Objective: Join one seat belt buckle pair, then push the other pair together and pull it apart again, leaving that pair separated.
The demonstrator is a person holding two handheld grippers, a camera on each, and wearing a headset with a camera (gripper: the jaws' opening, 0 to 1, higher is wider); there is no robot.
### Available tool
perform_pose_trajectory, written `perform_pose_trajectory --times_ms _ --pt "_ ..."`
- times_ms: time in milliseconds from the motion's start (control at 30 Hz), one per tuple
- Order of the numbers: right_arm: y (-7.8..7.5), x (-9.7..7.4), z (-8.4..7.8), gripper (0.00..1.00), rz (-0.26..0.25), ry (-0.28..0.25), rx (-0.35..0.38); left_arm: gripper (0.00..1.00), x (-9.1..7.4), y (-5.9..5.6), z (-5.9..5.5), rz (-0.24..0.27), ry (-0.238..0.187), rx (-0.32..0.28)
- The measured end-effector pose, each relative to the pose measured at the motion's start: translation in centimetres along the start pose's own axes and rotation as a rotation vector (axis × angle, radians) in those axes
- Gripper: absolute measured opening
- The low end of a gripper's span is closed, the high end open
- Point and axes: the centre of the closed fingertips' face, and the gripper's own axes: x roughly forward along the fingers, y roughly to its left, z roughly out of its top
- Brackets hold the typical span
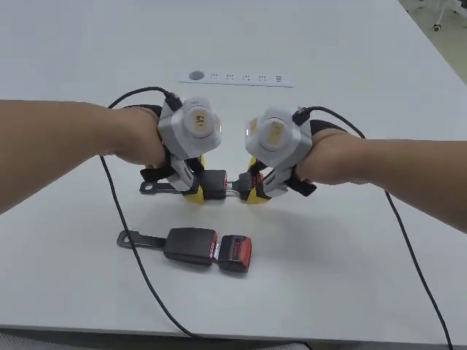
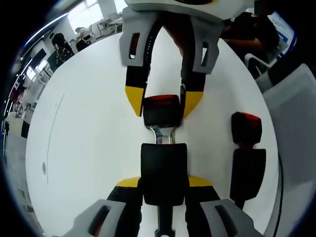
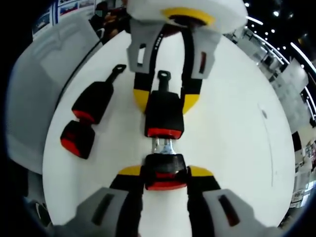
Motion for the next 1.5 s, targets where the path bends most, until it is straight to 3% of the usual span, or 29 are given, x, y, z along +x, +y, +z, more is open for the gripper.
perform_pose_trajectory --times_ms 367,533,900,1100,1200,1300,1400,1500 --pt "0.3 -0.7 -1.1 0.33 -0.018 -0.004 0.024 0.34 -0.1 0.0 0.2 0.012 0.011 0.015" --pt "0.5 -2.0 -3.6 0.33 -0.030 0.026 0.041 0.34 -0.1 0.1 0.2 0.015 0.014 0.010" --pt "1.7 -4.7 -8.8 0.33 -0.064 0.078 0.089 0.34 -0.1 0.2 0.2 0.031 0.063 0.021" --pt "1.9 -6.0 -11.4 0.34 -0.081 0.114 0.104 0.34 -0.1 0.2 0.1 0.049 0.063 0.019" --pt "2.1 -6.5 -12.3 0.34 -0.089 0.129 0.107 0.34 -0.1 0.2 0.1 0.060 0.060 0.023" --pt "2.0 -6.9 -12.9 0.34 -0.110 0.138 0.098 0.34 -0.2 0.2 -0.1 0.072 0.063 -0.019" --pt "1.9 -7.2 -13.4 0.35 -0.130 0.142 0.112 0.34 -0.3 0.1 0.0 0.086 0.062 -0.026" --pt "1.8 -7.7 -13.3 0.39 -0.159 0.109 0.158 0.35 -0.6 0.1 -0.2 0.097 0.059 -0.058"
